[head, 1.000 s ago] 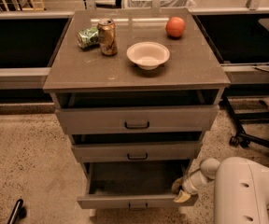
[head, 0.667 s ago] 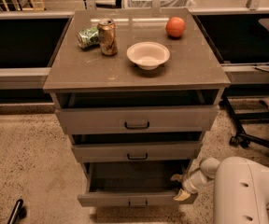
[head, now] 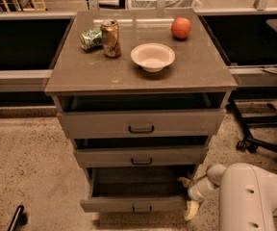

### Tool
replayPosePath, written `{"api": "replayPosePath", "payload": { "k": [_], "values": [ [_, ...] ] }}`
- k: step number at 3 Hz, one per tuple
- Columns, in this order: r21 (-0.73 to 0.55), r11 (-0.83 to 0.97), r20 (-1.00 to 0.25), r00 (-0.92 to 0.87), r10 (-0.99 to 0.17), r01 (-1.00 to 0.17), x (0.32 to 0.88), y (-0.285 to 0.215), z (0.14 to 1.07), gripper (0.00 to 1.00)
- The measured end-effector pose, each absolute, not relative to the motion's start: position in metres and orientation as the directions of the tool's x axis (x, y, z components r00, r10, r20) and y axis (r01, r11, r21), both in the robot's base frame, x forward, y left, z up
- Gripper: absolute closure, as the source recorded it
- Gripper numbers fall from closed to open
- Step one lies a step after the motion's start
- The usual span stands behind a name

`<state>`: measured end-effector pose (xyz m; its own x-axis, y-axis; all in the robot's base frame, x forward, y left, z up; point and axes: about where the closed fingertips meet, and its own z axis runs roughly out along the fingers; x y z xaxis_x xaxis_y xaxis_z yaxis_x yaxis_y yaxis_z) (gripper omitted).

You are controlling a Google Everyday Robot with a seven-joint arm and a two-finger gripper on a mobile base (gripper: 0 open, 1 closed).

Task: Open bottom drawer

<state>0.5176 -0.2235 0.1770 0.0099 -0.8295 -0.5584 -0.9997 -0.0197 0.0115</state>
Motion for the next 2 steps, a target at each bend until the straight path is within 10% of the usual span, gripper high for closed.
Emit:
{"api": "replayPosePath", "payload": {
  "k": [2],
  "values": [
    [0.110, -0.047, -0.578, -0.026, -0.815, -0.993, 0.456, -0.220, 0.173, 0.19]
  ]
}}
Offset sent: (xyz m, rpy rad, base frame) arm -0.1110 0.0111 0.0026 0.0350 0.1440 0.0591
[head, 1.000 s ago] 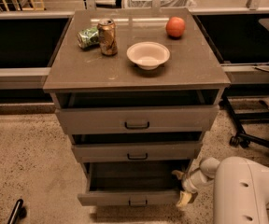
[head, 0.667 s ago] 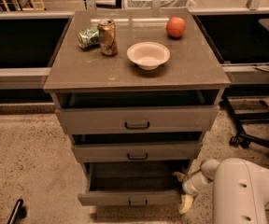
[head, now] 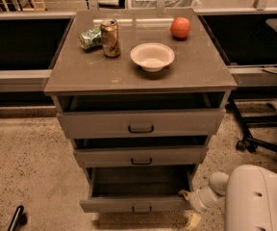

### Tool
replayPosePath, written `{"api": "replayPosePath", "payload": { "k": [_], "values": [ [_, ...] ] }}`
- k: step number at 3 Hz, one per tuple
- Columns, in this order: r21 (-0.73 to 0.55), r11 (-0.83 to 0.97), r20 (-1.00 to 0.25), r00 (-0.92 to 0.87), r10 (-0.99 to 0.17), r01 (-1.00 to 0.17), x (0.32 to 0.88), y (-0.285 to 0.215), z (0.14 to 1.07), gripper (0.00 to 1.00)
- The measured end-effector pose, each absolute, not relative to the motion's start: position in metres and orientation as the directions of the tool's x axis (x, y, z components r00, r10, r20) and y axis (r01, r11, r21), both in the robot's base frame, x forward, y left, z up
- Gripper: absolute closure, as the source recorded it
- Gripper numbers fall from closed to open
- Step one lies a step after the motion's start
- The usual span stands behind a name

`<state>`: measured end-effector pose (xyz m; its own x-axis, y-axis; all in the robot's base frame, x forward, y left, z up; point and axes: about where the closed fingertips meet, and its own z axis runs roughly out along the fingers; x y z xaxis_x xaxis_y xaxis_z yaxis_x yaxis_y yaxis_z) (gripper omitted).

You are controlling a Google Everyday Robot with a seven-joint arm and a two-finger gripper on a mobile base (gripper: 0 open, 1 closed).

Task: Open bottom drawer

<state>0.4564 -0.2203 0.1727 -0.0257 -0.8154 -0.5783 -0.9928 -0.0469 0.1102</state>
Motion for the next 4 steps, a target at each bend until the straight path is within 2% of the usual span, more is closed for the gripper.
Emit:
{"api": "replayPosePath", "payload": {
  "k": [1, 2, 3, 4],
  "values": [
    [0.139, -0.098, -0.557, 0.004, -0.830, -0.985, 0.428, -0.209, 0.175, 0.42],
    [0.142, -0.152, -0.517, 0.058, -0.854, -0.978, 0.406, -0.203, 0.184, 0.70],
    [0.120, -0.174, -0.488, 0.095, -0.868, -0.977, 0.398, -0.204, 0.199, 0.70],
    [0.076, -0.177, -0.513, 0.114, -0.851, -0.981, 0.404, -0.204, 0.218, 0.56]
  ]
}}
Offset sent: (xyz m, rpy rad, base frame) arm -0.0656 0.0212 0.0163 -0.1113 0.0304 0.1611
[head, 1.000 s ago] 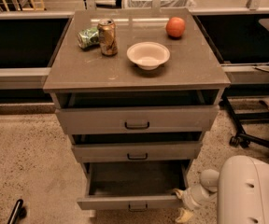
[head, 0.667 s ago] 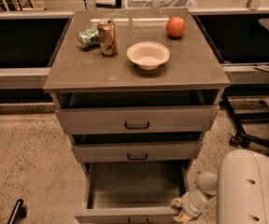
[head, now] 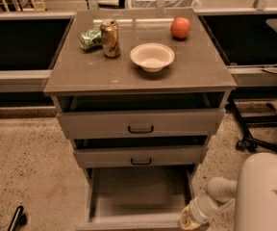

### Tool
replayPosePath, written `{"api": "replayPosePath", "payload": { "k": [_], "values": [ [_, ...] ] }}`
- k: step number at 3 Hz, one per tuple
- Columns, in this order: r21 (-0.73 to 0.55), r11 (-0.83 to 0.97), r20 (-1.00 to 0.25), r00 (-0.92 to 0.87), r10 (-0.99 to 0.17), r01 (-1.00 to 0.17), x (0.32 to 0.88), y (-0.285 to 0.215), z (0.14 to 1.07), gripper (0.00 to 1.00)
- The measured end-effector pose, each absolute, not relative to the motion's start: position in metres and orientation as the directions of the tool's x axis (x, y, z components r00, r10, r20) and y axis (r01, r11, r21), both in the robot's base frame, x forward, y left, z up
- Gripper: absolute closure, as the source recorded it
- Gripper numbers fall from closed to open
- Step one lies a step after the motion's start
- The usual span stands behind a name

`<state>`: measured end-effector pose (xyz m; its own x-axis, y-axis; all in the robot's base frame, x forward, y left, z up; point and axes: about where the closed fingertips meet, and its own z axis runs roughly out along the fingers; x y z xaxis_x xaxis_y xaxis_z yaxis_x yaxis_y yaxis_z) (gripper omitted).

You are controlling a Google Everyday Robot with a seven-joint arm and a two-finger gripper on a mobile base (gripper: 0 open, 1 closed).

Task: Open bottom drawer

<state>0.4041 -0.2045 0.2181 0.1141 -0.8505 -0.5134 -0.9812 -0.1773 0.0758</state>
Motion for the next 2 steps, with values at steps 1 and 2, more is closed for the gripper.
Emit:
{"api": "replayPosePath", "payload": {
  "k": [1, 2],
  "values": [
    [0.010, -0.131, -0.626, 0.096, -0.774, -0.991, 0.4150, -0.2175, 0.2379, 0.25],
    [0.020, -0.139, -0.620, 0.097, -0.778, -0.990, 0.4125, -0.2137, 0.2353, 0.02]
  ]
}}
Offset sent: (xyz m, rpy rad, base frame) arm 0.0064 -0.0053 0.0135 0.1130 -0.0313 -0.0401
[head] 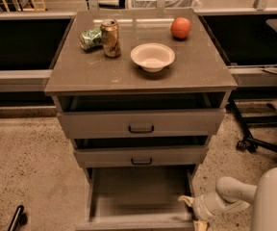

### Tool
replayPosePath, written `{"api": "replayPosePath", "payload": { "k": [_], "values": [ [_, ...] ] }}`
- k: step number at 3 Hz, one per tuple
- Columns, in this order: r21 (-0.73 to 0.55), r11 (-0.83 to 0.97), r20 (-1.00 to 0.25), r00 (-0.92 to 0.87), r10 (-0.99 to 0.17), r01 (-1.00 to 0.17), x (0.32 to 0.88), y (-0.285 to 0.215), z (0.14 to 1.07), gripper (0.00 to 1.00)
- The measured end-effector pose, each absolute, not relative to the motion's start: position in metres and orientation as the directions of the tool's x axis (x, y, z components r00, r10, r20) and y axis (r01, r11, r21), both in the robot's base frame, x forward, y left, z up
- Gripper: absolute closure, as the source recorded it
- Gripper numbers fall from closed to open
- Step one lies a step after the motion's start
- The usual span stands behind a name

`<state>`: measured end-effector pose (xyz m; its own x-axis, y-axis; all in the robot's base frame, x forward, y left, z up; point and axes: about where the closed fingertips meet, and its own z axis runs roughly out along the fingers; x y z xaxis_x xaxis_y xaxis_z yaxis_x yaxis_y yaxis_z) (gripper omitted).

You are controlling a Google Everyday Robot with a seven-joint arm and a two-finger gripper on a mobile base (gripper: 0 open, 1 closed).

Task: Open bottom drawer

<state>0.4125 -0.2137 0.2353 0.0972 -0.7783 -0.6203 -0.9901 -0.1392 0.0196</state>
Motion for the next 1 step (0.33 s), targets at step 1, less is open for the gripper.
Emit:
{"api": "replayPosePath", "payload": {
  "k": [1],
  "values": [
    [0.020, -0.139, -0.620, 0.097, -0.778, -0.990, 0.4124, -0.2136, 0.2352, 0.00]
  ]
}}
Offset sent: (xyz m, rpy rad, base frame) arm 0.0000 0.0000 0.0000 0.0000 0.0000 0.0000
